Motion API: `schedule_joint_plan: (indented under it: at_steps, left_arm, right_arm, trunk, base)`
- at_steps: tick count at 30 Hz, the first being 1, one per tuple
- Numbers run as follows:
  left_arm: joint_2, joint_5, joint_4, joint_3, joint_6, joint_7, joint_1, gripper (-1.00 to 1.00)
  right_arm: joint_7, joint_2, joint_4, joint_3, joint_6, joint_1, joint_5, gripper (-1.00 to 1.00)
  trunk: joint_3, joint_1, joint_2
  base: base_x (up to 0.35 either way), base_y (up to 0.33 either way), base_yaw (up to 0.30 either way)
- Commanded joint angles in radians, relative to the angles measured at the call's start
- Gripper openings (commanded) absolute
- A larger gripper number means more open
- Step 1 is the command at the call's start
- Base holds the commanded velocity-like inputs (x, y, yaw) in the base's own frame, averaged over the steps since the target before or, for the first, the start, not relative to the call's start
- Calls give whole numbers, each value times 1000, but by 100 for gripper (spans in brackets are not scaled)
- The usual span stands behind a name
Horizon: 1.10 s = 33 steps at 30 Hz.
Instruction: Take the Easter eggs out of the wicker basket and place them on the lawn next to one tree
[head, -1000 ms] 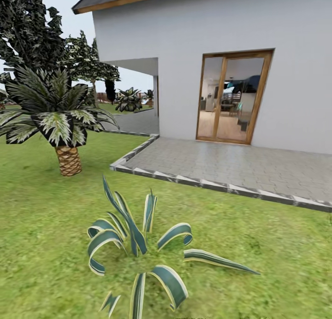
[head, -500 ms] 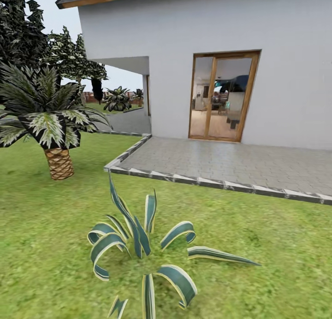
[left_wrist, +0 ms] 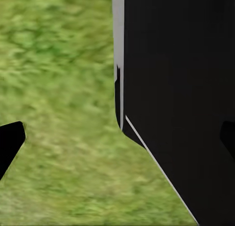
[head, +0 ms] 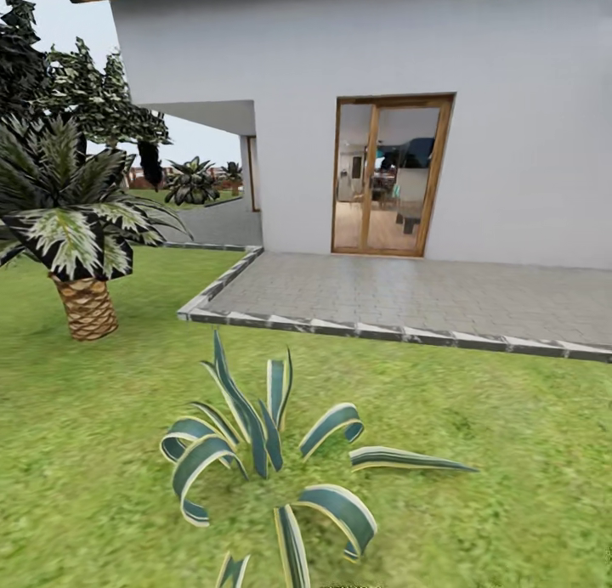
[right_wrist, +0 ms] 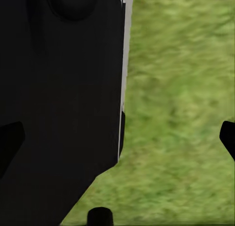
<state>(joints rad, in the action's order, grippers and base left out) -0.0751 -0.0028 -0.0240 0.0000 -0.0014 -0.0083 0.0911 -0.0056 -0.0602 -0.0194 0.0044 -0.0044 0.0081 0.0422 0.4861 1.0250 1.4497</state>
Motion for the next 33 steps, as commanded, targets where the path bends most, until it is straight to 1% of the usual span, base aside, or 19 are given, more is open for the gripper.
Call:
schedule_joint_plan:
  at_steps: [1,6,33]
  left_arm:
    - [0,0,-2,0,0,-1,1,100]
    - [0,0,-2,0,0,-1,1,100]
    - [0,0,-2,0,0,-1,1,100]
  right_arm:
    - [-1,0,-1,0,0,0,4,100]
    - [-1,0,-1,0,0,0,2,100]
    - [-1,0,-1,0,0,0,2,100]
  trunk:
    - [1,0,0]
    - [3,0,0]
    - [3,0,0]
  base:
    - [0,329,-278]
    - [0,329,-160]
    - [0,329,-3]
